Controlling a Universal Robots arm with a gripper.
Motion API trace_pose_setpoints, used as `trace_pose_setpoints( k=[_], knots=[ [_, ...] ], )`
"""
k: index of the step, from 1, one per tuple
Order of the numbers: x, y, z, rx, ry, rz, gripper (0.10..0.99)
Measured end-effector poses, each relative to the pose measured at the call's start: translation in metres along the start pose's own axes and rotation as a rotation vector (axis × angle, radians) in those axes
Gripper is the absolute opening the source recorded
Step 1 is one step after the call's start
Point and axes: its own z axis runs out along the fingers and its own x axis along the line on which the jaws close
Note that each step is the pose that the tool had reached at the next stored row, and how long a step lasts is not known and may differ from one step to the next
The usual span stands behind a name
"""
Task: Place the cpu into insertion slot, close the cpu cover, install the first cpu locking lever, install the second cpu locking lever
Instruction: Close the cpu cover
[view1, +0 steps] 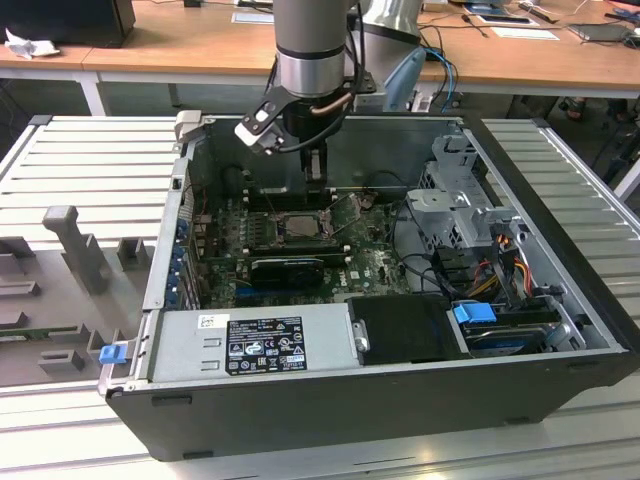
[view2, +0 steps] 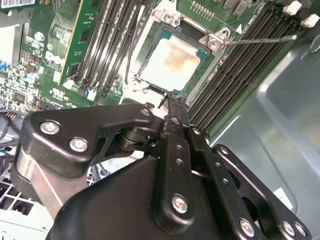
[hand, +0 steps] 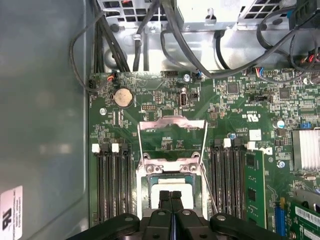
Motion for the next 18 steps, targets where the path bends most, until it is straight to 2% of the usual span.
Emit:
trace_pose_setpoints(
  k=[3,9,18],
  knots=[
    [0.0002,0.0038,-0.0002,0.001,0.0002,-0.001,0.106],
    [0.0012,0.0068,-0.0042,0.002,-0.0004,-0.001,0.106],
    [0.0019,0.0190,-0.0039,0.008,-0.0005,-0.007,0.106]
  ],
)
